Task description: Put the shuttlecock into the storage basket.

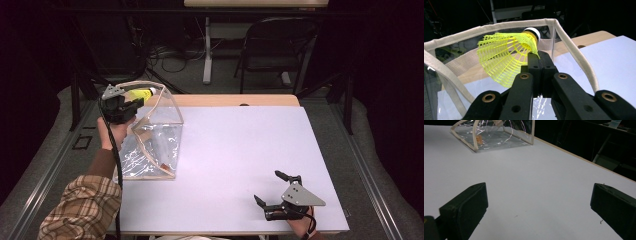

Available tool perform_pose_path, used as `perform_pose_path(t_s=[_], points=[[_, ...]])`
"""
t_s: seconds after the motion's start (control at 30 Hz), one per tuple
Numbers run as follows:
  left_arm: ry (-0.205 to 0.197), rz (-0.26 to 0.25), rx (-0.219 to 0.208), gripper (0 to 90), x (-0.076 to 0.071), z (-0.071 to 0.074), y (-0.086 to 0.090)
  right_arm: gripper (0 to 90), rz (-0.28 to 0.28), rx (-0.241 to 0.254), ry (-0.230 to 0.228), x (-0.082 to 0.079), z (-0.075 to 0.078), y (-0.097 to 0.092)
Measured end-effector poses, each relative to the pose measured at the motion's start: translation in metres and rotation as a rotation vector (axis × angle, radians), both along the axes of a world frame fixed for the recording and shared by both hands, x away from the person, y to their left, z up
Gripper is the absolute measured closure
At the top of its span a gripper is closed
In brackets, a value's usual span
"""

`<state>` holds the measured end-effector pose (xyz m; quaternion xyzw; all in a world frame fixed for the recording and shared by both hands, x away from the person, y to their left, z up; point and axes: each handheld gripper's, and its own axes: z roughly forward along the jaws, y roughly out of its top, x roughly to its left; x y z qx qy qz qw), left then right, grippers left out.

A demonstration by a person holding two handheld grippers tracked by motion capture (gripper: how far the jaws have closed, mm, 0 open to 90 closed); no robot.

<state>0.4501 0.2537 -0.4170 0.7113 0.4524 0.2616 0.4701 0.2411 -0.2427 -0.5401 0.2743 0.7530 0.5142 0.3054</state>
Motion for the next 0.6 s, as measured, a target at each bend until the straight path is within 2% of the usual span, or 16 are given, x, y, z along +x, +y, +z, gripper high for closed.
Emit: perform_pose_path(t_s=[0.6], points=[[0.027,-0.006,0.020,89.6,0.0095,-0.0036,0.0022,0.9,-0.001,-0.003,0.004,0.0001,-0.0001,0.0003]])
